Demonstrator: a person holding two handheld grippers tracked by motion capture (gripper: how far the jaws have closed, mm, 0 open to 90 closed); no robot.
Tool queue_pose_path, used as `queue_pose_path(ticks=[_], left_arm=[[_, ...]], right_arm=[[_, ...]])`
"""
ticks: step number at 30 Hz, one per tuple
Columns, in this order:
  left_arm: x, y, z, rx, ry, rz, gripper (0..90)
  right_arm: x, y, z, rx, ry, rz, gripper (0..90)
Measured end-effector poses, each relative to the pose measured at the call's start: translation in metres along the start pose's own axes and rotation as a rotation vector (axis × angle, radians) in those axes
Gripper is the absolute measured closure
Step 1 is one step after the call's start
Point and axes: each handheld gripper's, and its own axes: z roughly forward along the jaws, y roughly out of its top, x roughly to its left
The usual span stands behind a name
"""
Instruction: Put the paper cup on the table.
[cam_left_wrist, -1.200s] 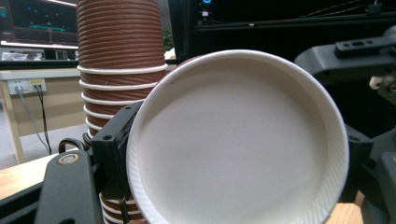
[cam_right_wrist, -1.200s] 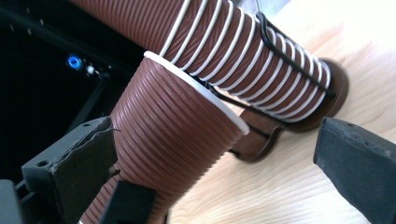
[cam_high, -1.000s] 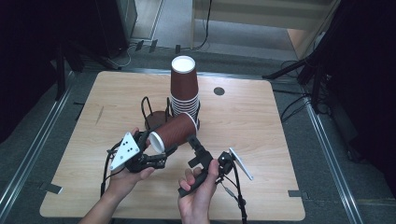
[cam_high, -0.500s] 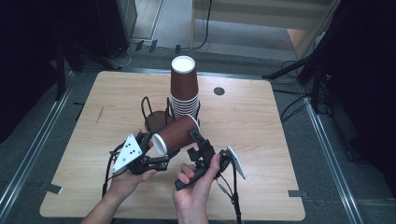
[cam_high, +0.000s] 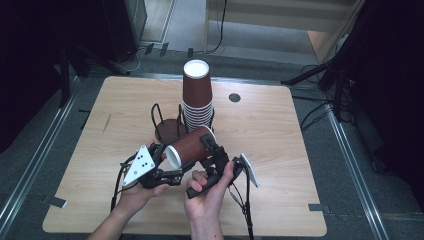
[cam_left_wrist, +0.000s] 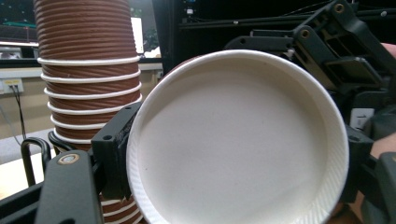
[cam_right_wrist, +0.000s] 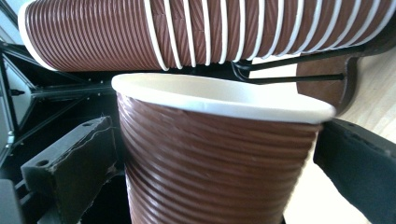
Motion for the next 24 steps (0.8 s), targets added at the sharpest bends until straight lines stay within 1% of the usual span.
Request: queue_pose_path(ticks=[3,10,14,17,18,20,21,24], left_arm=[[-0.001,-0.0003,0.0007,-0.001,-0.008,0.001,22.8],[-0.0013,-0.0008,0.0005,0.003,-0.018,-0.003,22.8],[-0.0007,-0.0011,-0.0001,0.007,-0.018,0.0,22.7],[0.0004,-0.0011,-0.0006,0.008,-0.022,0.0,22.6],[0.0003,-0.0012,-0.0005,0.008,-0.022,0.002,22.6],[-0.0004,-0.0017,0.0001,0.009,-0.022,0.002,22.5],[-0.0007,-0.0021,0.0005,0.007,-0.024,0.005,22.3],[-0.0012,-0.0032,0.0009,0.004,-0.022,0.01,21.8]], right_arm=[[-0.0006,0.0019,0.0022,0.012,0.007,0.011,0.0],[-0.0033,0.0041,0.0063,0.046,0.023,0.009,0.2],[-0.005,0.0048,0.0073,0.059,0.016,0.018,3.5],[-0.0051,0.0057,0.0072,0.07,0.018,0.033,5.3],[-0.0056,0.0059,0.0071,0.068,0.02,0.028,5.5],[-0.0064,0.0062,0.0069,0.063,0.027,0.032,6.0],[-0.007,0.0067,0.0062,0.065,0.023,0.03,6.3],[-0.0079,0.0072,0.0052,0.063,0.027,0.041,7.2]])
